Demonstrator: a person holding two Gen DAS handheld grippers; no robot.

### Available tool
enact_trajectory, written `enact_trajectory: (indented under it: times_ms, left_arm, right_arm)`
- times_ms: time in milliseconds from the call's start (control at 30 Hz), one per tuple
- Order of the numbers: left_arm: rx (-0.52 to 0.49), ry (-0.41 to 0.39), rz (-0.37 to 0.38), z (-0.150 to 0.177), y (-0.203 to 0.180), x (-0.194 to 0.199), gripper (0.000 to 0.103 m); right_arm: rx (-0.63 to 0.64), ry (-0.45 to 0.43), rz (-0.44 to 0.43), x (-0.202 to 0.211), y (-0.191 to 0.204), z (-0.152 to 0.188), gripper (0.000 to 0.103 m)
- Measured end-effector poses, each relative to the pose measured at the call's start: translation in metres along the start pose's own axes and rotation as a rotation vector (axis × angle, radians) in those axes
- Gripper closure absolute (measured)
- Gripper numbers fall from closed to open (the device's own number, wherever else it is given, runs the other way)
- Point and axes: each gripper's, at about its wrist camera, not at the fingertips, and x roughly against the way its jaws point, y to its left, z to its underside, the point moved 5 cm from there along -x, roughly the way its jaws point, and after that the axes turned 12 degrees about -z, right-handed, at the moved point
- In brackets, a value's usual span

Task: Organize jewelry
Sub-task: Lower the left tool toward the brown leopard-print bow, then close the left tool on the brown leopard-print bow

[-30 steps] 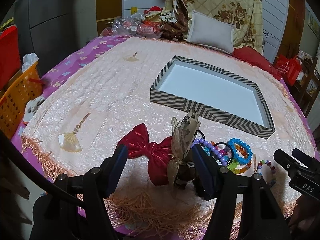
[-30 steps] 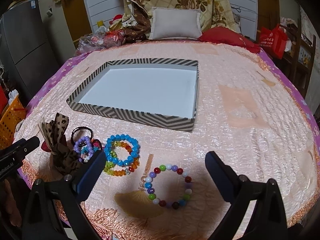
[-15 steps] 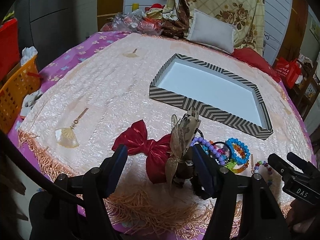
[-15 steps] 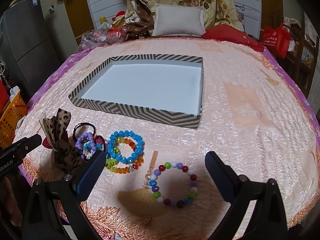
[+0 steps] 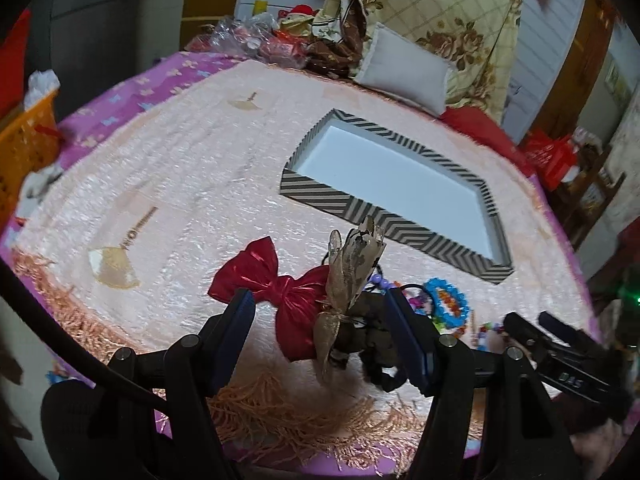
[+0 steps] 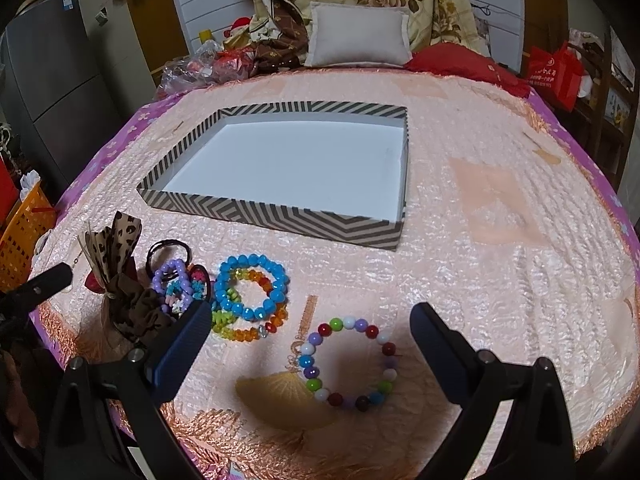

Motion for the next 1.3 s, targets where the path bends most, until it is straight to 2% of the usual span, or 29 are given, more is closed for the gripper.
enact_trajectory:
  times_ms: [100,200,400,533,567,600,633,667,700,767,867,1100,1233,1267,1300]
  left_arm:
    - [0.001,0.024,0.034,0.000,0.000,-0.005,0.049]
    - [-0.017,0.039,0.036,0.003,-0.006,-0.012,0.049]
    - [-0.163,-0.013,0.013,0.009,-0.037,-0.014,0.049]
    - [-0.190,0.004,0.037,0.008,-0.044,-0.026,0.050]
    - [-0.189,0.017,0.057,0.009,-0.046,-0.029,0.055]
    - [-0.193,0.029,0.078,0.009,-0.048,-0.033,0.071]
    - [-0.203,0.037,0.078,0.009,-0.048,-0.036,0.079]
    - [-0.218,0.038,0.065,0.010,-0.049,-0.038,0.094]
    - [-0.230,0.033,0.046,0.010,-0.050,-0.040,0.103]
    - [-0.236,0.027,0.041,0.010,-0.050,-0.040,0.103]
    - [-0.214,0.022,0.073,0.008,-0.047,-0.033,0.103]
    - [-0.185,-0.030,0.058,-0.004,-0.039,-0.016,0.103]
    - [-0.178,-0.047,0.074,-0.008,-0.039,-0.010,0.103]
    - [-0.173,-0.045,0.075,-0.007,-0.039,-0.011,0.101]
    - [-0.173,-0.037,0.077,-0.006,-0.040,-0.014,0.082]
  right_arm:
    - [-0.008,0.011,-0.020,-0.004,0.001,0.001,0.002]
    - [0.011,0.024,-0.033,-0.007,0.006,0.003,0.002]
    - [0.030,0.041,-0.035,-0.012,0.010,0.005,0.002]
    - [0.014,0.040,-0.047,-0.012,0.007,0.005,0.002]
    - [0.012,0.040,-0.049,-0.012,0.006,0.005,0.002]
    - [0.011,0.040,-0.052,-0.012,0.006,0.004,0.002]
    - [0.008,0.040,-0.056,-0.013,0.005,0.004,0.002]
    - [0.007,0.042,-0.057,-0.013,0.005,0.004,0.002]
    - [0.006,0.043,-0.057,-0.014,0.005,0.004,0.002]
    - [0.006,0.049,-0.056,-0.015,0.005,0.005,0.002]
    - [0.010,0.060,-0.057,-0.018,0.006,0.007,0.002]
    - [0.049,0.079,-0.082,-0.021,0.012,0.011,0.002]
    - [0.063,0.075,-0.063,-0.021,0.011,0.009,0.002]
    - [0.058,0.075,-0.069,-0.020,0.010,0.009,0.002]
    - [0.051,0.075,-0.072,-0.020,0.009,0.008,0.002]
